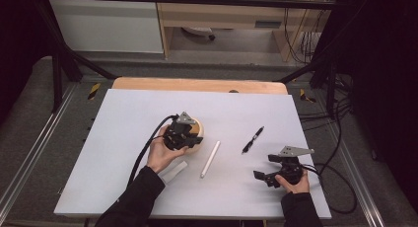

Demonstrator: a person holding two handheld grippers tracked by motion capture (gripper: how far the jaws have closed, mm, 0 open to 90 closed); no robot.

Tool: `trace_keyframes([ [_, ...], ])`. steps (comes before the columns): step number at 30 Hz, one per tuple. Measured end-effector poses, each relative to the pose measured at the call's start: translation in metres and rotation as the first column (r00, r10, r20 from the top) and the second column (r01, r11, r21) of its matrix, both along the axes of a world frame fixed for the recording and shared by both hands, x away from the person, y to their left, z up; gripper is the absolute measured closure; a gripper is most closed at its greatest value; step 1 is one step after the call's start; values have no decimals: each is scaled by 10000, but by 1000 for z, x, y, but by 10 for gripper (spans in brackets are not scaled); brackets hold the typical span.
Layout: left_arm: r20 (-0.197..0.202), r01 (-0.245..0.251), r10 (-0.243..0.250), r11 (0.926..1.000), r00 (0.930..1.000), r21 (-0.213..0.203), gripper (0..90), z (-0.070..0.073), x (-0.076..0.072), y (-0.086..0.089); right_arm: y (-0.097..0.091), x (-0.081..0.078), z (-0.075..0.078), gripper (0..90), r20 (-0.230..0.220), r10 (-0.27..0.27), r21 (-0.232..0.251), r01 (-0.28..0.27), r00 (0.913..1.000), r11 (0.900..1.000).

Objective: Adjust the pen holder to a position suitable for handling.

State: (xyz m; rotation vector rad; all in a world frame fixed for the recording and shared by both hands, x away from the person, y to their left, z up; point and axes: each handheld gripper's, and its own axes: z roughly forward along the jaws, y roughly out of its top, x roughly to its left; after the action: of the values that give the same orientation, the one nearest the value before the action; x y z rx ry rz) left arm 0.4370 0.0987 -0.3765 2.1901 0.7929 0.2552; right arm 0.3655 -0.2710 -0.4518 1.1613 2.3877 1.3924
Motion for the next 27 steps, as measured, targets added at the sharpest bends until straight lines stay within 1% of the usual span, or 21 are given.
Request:
trace_keyframes([
  [3, -85, -16, 15, 9999, 10000, -159, 770, -1, 5, 3, 0, 0, 0, 7, -11, -4, -9, 4, 10000, 10000],
  [7, 49, 69, -68, 9999, 10000, -155, 762, -2, 8, 2, 0, 0, 0, 7, 3, -3, -9, 3, 10000, 10000],
  [13, 187, 142, -143, 9999, 9997, 55, 754, -2, 9, 0, 0, 0, 0, 7, -1, -1, -12, 1, 10000, 10000],
  [14, 250, 152, -154, 9998, 9996, 101, 752, -1, 10, 0, 0, 0, 0, 7, -3, -2, -2, 2, 10000, 10000],
  [15, 407, 125, -131, 9998, 9991, 157, 746, -1, 10, 0, 0, 0, 0, 7, -3, 3, -2, -3, 10000, 10000],
  [17, 488, 134, -146, 9996, 9987, 249, 736, 0, 9, 0, 0, 0, 0, 7, -8, -2, -20, 2, 10000, 10000],
  [18, 589, 76, -93, 9995, 9982, 305, 729, 0, 9, -1, 0, 0, 0, 7, -5, 3, -19, -3, 10000, 10000],
  [20, 709, -40, 13, 9993, 9975, 383, 678, 2, 8, 0, 0, 0, 0, 7, -1, 1, -12, -1, 10000, 10000],
  [23, 878, -152, 124, 9994, 9961, 322, 624, 7, 6, 4, 0, 0, 0, 7, -3, 7, -5, -7, 10000, 10000],
  [25, 887, -221, 202, 9995, 9959, 212, 573, 11, 5, 7, 0, 0, 0, 7, -4, -4, -14, 4, 10000, 10000],
  [27, 926, -273, 253, 9994, 9954, 203, 524, 16, 3, 12, 0, 0, 0, 7, -1, 3, -10, -3, 10000, 10000],
])
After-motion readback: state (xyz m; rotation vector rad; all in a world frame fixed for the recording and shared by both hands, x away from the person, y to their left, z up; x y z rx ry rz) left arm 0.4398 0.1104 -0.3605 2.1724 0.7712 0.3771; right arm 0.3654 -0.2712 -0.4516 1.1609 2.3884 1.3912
